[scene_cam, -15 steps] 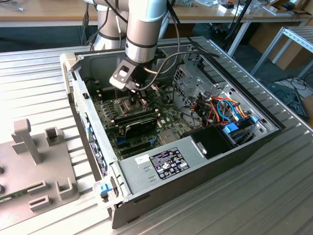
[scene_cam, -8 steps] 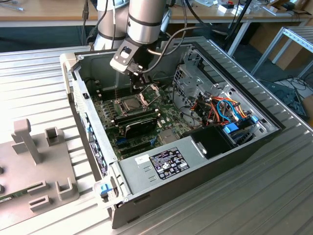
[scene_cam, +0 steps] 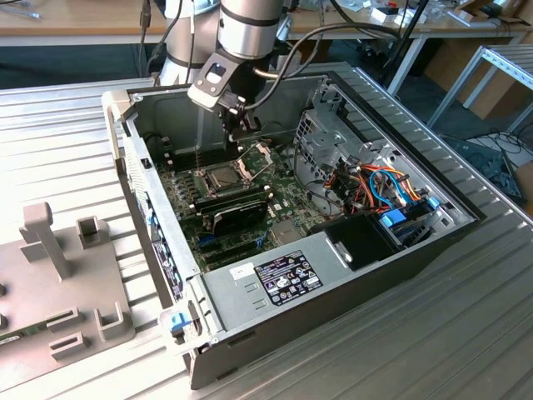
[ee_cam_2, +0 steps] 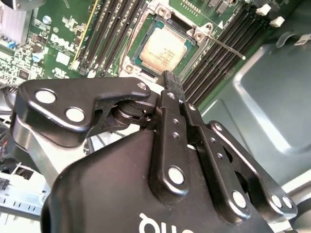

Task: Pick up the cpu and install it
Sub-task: 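Place the cpu into insertion slot, then close the cpu cover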

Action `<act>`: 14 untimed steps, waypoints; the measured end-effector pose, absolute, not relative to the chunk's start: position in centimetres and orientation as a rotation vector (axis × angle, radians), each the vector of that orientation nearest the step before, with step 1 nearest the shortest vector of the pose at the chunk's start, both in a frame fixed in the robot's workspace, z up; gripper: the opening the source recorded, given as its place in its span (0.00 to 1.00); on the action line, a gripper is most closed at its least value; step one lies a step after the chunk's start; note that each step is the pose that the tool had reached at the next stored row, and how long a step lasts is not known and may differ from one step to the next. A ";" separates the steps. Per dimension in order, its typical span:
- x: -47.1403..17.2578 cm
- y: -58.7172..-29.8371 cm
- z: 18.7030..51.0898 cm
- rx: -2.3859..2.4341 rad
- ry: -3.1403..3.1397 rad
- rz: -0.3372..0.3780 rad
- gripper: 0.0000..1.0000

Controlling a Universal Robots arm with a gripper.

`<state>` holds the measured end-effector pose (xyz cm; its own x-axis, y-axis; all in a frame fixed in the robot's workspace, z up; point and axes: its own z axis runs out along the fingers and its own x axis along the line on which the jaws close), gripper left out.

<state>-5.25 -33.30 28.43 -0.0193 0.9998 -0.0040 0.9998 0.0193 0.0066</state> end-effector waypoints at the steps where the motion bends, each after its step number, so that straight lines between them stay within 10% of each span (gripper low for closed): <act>1: -5.3 -33.3 28.5 2.195 2.237 0.003 0.11; 14: -5.3 -33.2 28.9 2.195 2.237 0.003 0.11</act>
